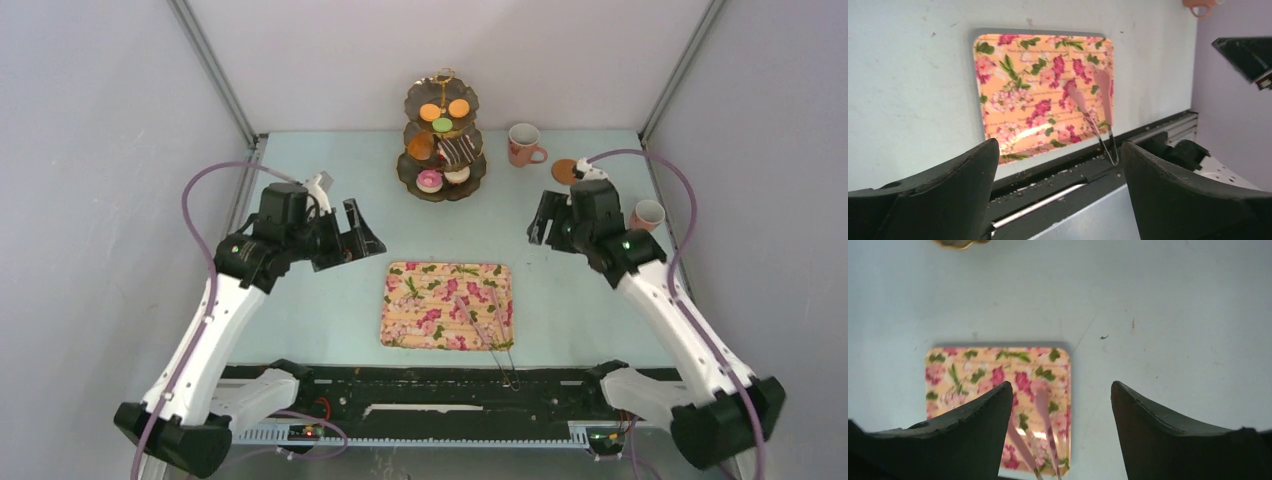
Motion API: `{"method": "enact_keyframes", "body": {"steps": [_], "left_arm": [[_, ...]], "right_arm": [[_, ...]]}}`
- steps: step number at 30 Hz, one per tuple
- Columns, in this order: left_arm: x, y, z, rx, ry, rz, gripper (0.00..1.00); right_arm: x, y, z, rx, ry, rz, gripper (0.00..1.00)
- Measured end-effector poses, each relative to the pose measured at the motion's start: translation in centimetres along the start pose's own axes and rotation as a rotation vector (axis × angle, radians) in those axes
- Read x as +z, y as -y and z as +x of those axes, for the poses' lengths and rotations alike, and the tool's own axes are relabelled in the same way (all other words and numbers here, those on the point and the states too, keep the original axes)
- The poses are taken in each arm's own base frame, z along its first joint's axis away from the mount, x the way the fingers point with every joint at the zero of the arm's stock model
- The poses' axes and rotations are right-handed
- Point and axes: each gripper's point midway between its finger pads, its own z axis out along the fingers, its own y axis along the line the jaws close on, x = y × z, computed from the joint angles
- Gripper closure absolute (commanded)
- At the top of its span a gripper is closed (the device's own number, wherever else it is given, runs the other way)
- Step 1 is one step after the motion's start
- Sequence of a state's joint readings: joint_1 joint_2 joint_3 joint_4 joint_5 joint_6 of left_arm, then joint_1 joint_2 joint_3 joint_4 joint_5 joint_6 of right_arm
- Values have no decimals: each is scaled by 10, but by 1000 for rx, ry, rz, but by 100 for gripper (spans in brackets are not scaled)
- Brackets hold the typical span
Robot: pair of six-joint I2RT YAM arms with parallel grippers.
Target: Serve the afternoon tea
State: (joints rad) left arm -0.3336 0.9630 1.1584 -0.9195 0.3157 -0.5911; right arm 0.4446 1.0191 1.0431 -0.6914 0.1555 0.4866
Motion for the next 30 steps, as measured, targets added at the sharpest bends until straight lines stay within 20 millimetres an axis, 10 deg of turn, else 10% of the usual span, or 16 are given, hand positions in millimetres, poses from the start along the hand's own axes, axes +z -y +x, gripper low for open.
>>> {"method": "enact_keyframes", "body": {"steps": [9,16,23,30], "left_arm": [[35,-4,-31,96,-23,-51,2],[46,-5,-59,219,-17,-98,2],[59,-21,-57,263,-69,-152,2],[79,-34,-71,266,-114,-206,2]], "right_arm": [[105,82,-21,293,-173,152,39],[179,75,-74,284,-250,62,39],[193,55,-42,215,-382,30,41],[224,89,-59,337,-335,97,49]]}}
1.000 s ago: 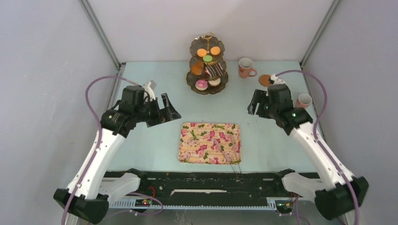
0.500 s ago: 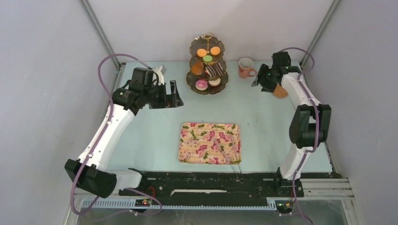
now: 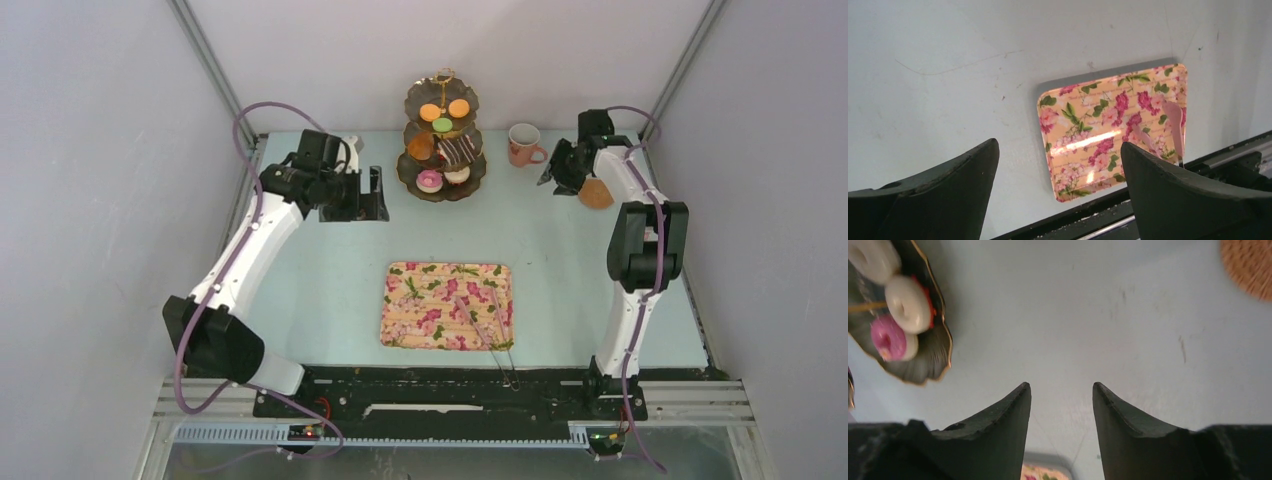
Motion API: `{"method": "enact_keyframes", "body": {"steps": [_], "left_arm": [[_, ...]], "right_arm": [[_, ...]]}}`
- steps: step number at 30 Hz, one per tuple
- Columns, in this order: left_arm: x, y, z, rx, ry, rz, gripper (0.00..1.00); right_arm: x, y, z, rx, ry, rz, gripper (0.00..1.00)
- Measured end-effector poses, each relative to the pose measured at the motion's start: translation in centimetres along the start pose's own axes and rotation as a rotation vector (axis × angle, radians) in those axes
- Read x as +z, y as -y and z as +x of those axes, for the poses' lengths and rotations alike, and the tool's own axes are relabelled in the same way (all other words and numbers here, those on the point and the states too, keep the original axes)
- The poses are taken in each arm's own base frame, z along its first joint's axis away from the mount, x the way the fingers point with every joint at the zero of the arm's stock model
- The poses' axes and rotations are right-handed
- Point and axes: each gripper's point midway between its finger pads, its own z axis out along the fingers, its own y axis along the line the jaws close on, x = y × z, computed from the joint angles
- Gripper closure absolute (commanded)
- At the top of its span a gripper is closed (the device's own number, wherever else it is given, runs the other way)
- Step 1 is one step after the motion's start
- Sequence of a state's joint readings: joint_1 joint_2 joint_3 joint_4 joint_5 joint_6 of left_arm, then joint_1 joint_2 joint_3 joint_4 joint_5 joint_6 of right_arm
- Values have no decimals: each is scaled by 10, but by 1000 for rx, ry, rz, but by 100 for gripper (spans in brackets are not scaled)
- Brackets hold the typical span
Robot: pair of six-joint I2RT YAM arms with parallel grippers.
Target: Serve the afternoon tea
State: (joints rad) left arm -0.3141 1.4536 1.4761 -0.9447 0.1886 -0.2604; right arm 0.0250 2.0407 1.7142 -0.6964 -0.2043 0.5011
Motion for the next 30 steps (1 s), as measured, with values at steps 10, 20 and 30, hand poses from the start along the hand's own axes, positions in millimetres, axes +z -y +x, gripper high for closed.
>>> {"method": "enact_keyframes", "body": {"steps": [10,20,30], "left_arm": [[-2,-26,-15,-68,26,-41,2],[13,-22,-8,-84,-24,-3,2],[14,-26,6,-87,-49,-10,2]], "right_arm": [[4,-7,29,-68,-98,-67,43],[-88,-60,223,-581,-291,-150,33],[-91,-12,284,-741,-387,12,44]]}}
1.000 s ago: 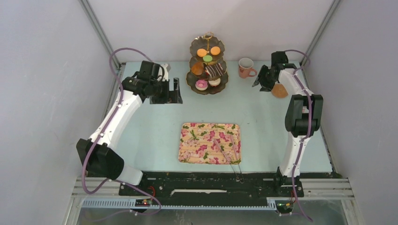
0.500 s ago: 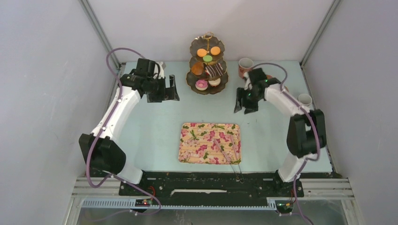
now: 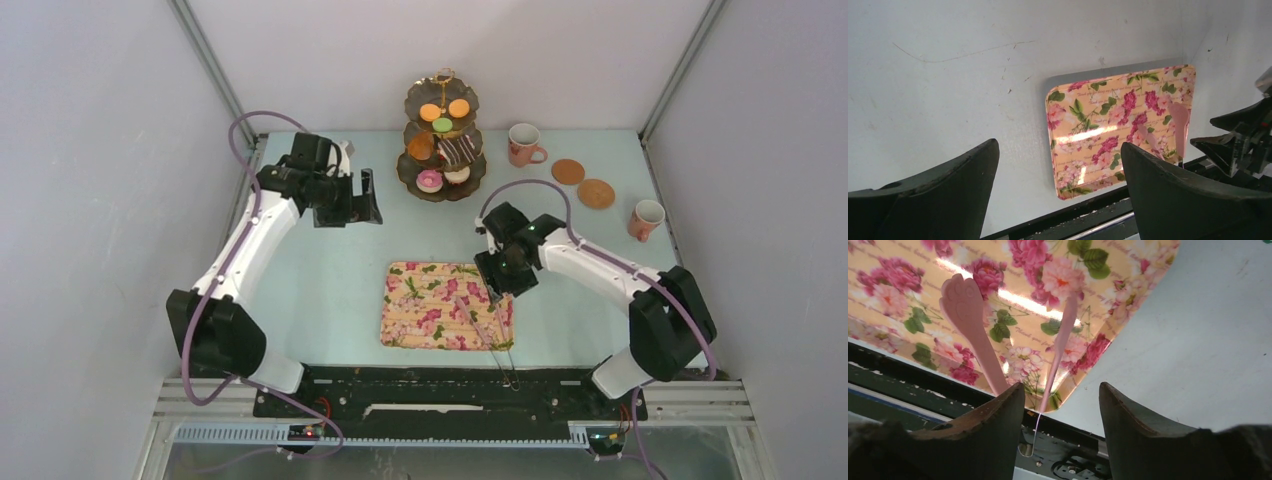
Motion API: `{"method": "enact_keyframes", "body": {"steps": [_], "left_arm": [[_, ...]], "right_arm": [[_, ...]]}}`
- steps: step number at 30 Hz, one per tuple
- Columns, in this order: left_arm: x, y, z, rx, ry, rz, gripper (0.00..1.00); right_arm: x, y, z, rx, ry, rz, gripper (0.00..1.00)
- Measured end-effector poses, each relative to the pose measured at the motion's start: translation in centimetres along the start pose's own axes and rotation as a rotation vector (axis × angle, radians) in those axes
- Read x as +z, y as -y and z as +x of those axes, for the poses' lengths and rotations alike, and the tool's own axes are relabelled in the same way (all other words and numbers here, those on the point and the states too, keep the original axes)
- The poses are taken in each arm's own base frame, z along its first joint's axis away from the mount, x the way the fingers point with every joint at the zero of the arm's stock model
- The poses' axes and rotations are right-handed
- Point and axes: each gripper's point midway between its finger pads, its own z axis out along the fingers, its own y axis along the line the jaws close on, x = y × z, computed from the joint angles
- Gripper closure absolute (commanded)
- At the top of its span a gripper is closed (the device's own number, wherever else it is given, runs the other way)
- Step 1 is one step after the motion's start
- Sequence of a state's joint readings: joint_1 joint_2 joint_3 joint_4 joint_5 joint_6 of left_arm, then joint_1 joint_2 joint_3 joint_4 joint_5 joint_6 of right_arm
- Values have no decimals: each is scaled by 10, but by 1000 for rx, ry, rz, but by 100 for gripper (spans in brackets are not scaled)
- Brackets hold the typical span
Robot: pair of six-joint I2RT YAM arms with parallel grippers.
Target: Serve the afternoon tea
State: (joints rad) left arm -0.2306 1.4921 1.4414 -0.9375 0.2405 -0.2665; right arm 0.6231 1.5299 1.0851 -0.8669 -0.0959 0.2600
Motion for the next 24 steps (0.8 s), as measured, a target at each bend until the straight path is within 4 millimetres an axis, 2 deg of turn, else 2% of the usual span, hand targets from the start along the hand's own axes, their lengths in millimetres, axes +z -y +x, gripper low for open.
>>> {"method": "enact_keyframes", "body": {"steps": [11,17,20,24], "left_arm": [[-11,3,-1,14,32,7,2],[-12,2,0,21,32,7,2],[-13,2,2,22,32,7,2],[-13,1,3,22,29,5,2]], "right_arm": [[35,4,12,-93,-91,79,61],[49,1,21,-170,-143,106,87],[52,-3,13,-210,-156,122,95],[56,-3,-4,-276,-152,164,95]]}}
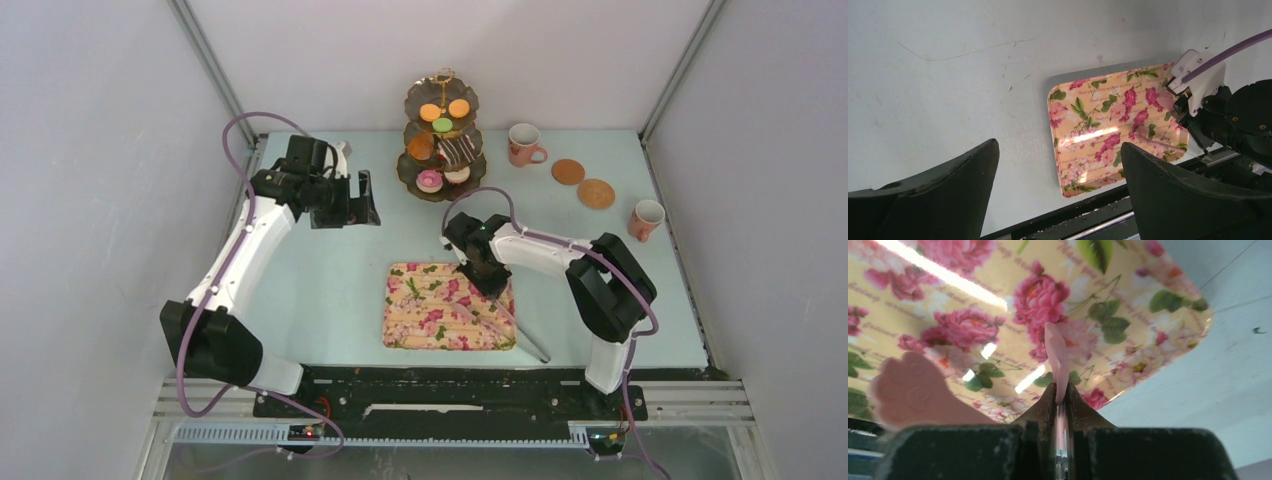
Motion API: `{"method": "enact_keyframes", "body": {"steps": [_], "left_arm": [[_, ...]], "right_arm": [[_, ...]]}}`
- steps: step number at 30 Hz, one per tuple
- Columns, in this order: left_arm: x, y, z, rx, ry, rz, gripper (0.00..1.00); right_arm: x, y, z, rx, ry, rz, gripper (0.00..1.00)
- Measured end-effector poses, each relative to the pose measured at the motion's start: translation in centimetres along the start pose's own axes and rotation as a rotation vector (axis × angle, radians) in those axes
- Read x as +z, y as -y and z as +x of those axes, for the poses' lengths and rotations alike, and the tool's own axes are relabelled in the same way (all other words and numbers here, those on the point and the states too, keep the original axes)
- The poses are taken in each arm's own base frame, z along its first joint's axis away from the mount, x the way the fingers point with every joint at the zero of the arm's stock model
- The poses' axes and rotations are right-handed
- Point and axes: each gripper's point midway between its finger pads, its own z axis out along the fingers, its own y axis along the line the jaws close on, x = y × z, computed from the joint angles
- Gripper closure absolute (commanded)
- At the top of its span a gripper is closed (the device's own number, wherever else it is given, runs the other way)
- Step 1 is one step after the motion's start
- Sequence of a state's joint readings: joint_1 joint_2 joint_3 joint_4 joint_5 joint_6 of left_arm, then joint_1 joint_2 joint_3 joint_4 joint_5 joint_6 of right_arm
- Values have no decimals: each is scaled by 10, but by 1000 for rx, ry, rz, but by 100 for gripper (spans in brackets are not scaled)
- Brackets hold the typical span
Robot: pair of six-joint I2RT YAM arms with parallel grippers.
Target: Serve the afternoon tea
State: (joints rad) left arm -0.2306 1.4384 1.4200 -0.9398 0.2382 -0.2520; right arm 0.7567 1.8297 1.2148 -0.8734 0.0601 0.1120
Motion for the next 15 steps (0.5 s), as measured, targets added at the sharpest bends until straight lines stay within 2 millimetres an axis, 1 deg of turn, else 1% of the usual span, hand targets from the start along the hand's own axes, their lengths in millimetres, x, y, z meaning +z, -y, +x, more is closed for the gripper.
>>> {"method": "enact_keyframes", "body": {"steps": [3,6,8,10,12,15], "left_arm": [[-1,-1,1,2,2,-2,2],[-2,-3,5,8,-2,-9,2],[-3,-3,5,9,-3,-10,2],[-2,-5,5,13,-1,-20,2],[-3,-8,5,16,1,-37,2],[-3,-11,5,18,1,-55,2]], "right_arm": [[-2,6,-7,-51,-7,38,95],[-9,10,-14,-111,-8,80,93],[-16,8,-20,-160,3,101,92],[-21,0,-27,-213,18,116,91],[-22,-6,-33,-245,24,122,87],[-16,-14,-42,-267,20,119,77]]}}
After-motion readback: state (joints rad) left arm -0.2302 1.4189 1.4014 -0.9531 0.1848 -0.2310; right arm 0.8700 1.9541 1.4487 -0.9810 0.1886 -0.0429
